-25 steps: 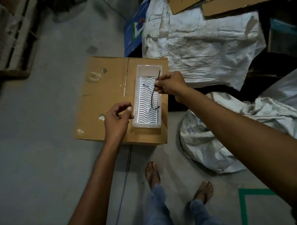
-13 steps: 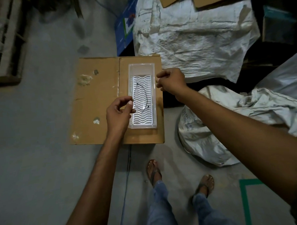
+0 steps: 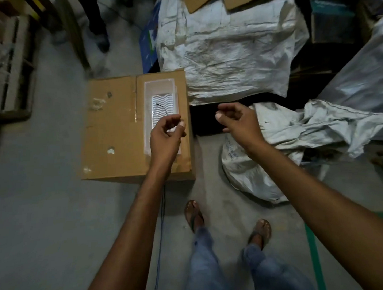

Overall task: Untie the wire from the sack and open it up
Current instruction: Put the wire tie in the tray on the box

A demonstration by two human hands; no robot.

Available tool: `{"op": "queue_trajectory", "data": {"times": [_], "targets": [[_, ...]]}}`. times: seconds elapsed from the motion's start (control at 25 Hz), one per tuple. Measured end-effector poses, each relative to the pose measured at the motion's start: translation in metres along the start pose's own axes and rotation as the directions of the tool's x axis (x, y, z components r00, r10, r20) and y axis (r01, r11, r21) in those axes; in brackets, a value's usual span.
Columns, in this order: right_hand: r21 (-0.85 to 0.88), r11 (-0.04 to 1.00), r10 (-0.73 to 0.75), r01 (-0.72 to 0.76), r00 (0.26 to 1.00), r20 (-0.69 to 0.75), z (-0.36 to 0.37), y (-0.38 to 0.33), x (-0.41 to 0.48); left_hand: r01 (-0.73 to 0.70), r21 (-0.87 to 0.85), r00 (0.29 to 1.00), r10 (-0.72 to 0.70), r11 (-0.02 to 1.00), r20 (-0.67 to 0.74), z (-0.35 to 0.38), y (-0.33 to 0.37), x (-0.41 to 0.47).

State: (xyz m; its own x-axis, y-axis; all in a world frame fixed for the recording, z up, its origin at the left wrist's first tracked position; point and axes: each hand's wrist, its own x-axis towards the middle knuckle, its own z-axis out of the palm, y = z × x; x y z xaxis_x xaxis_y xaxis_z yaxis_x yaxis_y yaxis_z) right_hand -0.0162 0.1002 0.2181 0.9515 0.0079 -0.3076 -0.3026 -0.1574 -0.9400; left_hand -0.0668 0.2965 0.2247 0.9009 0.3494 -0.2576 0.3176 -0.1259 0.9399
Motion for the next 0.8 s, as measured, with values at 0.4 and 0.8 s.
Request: {"op": "queue_trajectory", "data": {"times": [0.4, 0.8], "targets": [[0.479, 0.822, 0.376, -0.307, 0.925, -0.051, -0.238, 0.096, -0.059, 0.209, -0.14, 0.962, -0.178, 0.968, 0.205, 0.209, -0.01, -0.078], [-0.341, 0.926, -0.017, -0.161, 0.885, -0.465, -0.303, 0.217, -0.048, -0.451, 0.443, 0.833, 0.186, 0.775, 0.521, 0.348, -0.077, -0.056]]}}
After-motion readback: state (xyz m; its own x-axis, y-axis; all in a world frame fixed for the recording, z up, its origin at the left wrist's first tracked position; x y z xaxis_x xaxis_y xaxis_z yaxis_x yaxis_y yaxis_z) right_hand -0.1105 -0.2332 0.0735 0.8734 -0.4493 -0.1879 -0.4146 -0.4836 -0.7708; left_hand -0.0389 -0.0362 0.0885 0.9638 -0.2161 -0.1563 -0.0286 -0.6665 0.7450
